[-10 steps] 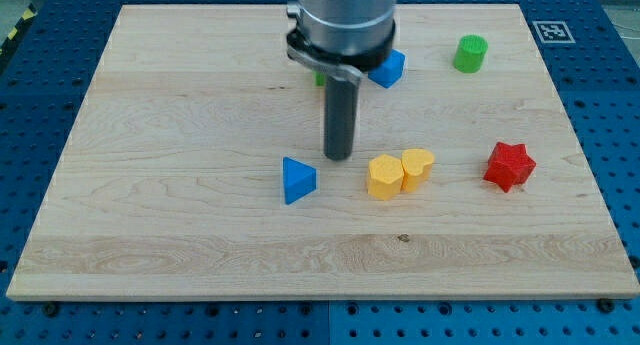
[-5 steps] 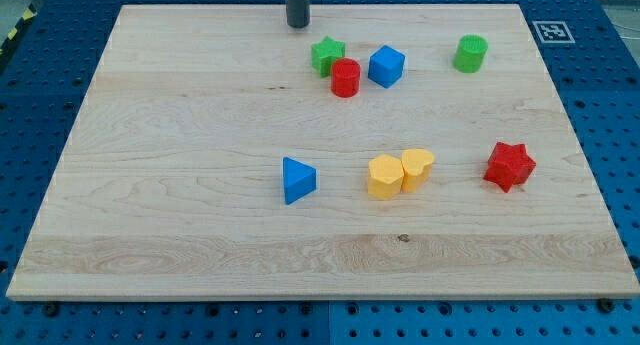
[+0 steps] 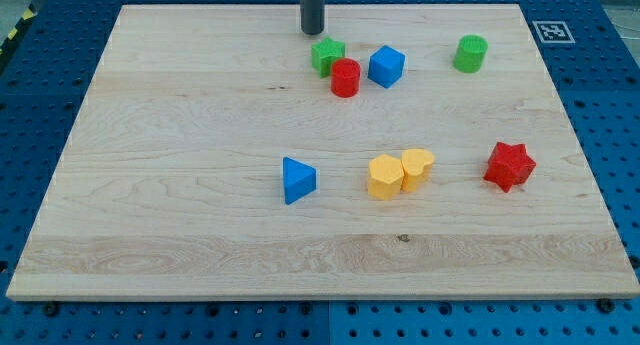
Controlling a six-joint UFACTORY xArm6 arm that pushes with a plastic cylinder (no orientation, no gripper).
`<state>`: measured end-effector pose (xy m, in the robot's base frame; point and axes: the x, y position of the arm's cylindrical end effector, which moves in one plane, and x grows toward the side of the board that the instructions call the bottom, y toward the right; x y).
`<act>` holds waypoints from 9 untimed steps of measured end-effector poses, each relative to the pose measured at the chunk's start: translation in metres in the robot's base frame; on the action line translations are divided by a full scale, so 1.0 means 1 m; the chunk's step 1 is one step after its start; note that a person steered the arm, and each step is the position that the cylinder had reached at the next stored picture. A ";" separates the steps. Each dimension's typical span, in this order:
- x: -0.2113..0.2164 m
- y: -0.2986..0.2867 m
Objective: Slide the green star to the bottom right of the blue triangle
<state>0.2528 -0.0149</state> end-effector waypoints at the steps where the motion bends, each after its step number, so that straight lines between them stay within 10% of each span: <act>1: 0.019 0.007; 9: 0.052 0.037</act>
<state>0.3052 0.0217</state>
